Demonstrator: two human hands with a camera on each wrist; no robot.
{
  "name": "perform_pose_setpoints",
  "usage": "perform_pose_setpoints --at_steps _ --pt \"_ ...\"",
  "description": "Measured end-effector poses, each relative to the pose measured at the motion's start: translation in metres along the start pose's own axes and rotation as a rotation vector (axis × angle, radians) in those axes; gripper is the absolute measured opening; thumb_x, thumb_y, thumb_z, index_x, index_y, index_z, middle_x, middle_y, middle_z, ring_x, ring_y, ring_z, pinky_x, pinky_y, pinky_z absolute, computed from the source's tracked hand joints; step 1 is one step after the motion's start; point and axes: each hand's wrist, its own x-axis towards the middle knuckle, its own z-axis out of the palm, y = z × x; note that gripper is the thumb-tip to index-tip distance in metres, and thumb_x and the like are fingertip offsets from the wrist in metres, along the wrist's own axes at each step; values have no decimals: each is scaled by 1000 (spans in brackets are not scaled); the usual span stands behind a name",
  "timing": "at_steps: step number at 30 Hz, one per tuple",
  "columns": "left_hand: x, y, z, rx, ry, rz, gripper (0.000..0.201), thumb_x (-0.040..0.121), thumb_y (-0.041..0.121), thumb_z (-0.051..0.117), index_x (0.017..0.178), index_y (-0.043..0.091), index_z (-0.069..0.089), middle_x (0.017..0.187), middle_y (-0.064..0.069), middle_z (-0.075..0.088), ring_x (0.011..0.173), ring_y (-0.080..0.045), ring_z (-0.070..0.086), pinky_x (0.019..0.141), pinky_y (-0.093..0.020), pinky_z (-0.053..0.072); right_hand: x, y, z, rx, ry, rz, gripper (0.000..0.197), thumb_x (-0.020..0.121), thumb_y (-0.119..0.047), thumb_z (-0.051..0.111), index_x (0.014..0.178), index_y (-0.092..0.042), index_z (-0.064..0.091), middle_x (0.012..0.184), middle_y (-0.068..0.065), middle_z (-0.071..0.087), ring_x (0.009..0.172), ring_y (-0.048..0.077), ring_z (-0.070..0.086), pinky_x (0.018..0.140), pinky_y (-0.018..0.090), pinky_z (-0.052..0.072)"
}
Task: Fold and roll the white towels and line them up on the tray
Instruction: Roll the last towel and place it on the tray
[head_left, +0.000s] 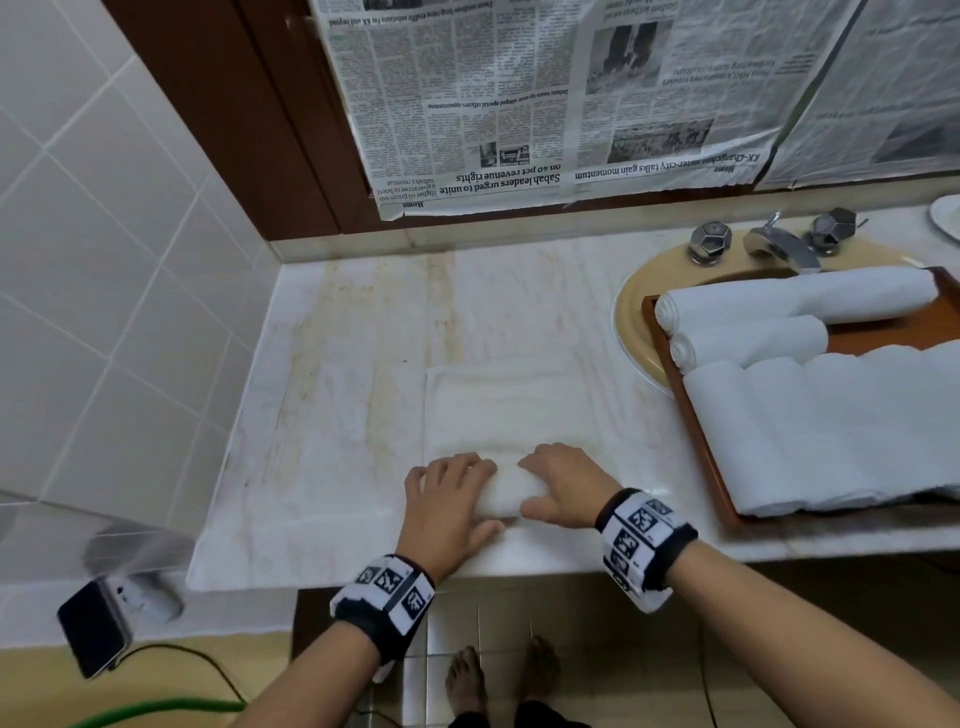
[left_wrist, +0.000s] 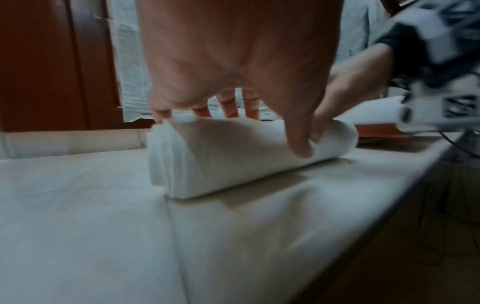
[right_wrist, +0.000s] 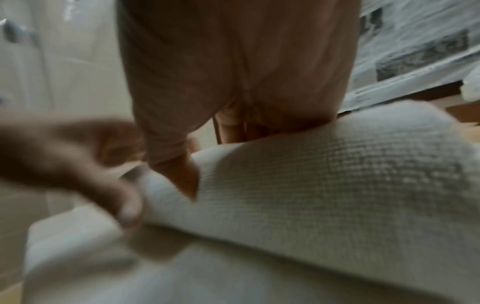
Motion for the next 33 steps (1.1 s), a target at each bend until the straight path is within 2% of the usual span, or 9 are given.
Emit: perform_pose_setpoints --at_steps 4,10,14,17,20,22,26,28,33 --pt "1 -1 2 -99 -92 -95 58 81 57 63 134 36 49 129 13 51 118 -17 49 99 -42 32 -4 6 -13 184 -162 80 60 86 -43 60 137 -17 45 128 7 54 114 27 53 96 39 45" --pt "27 -2 -16 -197 -370 -168 62 81 58 64 139 45 46 129 10 53 123 -17 48 100 -46 38 -28 8 27 -302 134 -101 58 68 -44 58 118 -14 53 112 7 54 98 28 53 86 41 46" --pt "8 4 -4 -55 -159 -136 69 81 66 53 143 37 41 143 9 41 129 -18 40 106 -49 30 -5 12 7 -163 43 -40 52 83 -45 56 127 -17 53 120 5 54 109 26 50 93 40 38" --pt "-4 8 7 20 -9 -104 69 78 67 44 137 31 48 136 6 51 125 -22 47 106 -55 31 12 9 -15 -4 -126 39 53 84 -49 58 127 -19 56 123 4 58 112 25 53 94 38 40" --pt "4 3 0 -47 -109 -154 81 74 79 32 141 35 47 135 10 51 127 -18 44 109 -49 26 13 6 -18 19 -134 75 54 83 -44 58 131 -20 51 126 3 58 115 26 53 98 39 38" --pt "21 -6 -12 -106 -235 -192 89 69 86 31 142 37 44 133 9 52 126 -17 44 106 -46 29 4 3 -8 -105 57 13 58 83 -40 52 136 -17 44 127 6 54 114 27 50 100 41 35" --pt "54 -21 -27 -177 -439 -199 84 72 86 49 142 40 47 137 5 52 129 -24 42 101 -49 37 -5 6 21 -282 324 -45 62 74 -48 52 125 -13 53 118 5 57 105 27 55 97 43 40" --pt "58 -25 -28 -139 -440 -179 90 68 90 38 144 41 44 142 6 47 132 -25 38 104 -50 35 2 14 24 -276 332 -38 67 71 -53 59 125 -14 55 118 5 59 105 28 57 97 44 40" --pt "37 -11 -23 56 -214 -41 90 73 80 20 151 36 29 149 9 34 135 -21 32 110 -46 24 27 17 -7 -166 123 34 71 75 -65 54 132 -22 51 123 -1 58 114 22 51 100 38 30"
